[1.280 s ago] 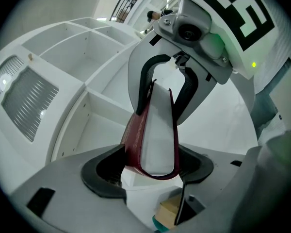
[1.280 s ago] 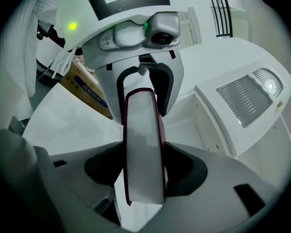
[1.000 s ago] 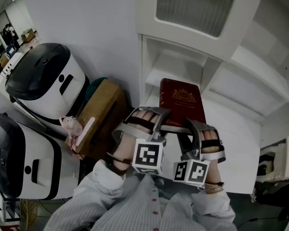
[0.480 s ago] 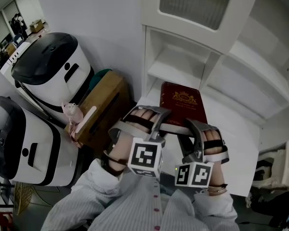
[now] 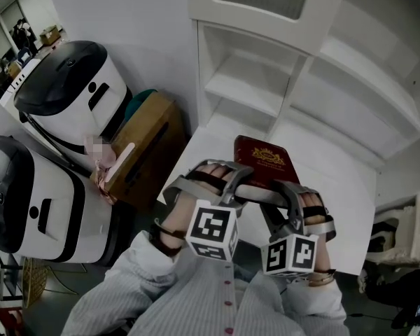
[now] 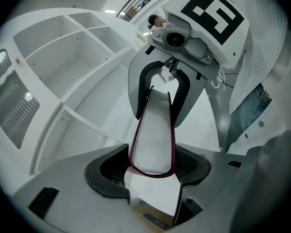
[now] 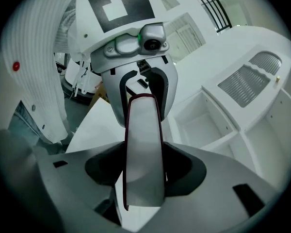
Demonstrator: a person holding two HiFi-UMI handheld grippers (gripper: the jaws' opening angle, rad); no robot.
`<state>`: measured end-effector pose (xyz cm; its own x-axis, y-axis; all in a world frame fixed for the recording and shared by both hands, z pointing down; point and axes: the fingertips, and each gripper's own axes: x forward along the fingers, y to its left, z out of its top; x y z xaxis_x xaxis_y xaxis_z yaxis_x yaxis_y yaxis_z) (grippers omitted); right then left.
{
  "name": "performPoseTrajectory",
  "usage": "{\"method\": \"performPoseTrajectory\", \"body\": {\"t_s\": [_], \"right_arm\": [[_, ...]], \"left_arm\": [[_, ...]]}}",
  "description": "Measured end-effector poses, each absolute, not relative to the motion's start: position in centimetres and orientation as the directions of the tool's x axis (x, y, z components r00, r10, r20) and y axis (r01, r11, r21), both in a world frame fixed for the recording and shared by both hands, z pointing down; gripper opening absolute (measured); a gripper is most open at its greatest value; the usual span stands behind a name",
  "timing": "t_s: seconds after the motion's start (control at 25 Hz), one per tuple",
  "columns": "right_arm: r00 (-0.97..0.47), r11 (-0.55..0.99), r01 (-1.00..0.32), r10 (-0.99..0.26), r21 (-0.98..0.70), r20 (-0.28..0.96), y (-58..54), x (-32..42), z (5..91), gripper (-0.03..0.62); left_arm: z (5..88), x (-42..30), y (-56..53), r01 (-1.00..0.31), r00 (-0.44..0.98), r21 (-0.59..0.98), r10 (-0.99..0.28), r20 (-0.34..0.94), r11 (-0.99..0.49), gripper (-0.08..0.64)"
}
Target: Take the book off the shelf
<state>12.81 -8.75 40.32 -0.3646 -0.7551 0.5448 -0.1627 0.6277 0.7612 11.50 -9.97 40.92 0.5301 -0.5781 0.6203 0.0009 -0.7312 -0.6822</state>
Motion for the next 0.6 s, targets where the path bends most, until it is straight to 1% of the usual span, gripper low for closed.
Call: {"method": "performPoseTrajectory", "body": {"t_s": [0.28, 0.6], "right_arm": [[-0.384, 0.725, -0.218, -0.679, 0.653, 0.626, -6.3, 15.5, 42.4, 0.230], [-0.403, 0.798, -0.258, -0.601, 0.545, 0.690, -4.2, 17.5, 44.0, 0.229]], "left_arm": [[42.9, 14.3, -7.4, 0.052, 0.567, -0.596, -0.467, 0.678, -0.802, 0.265], [44.6, 16.4, -5.2, 0.099, 0.589, -0.488, -0.344, 0.731, -0.867, 0.262]]}}
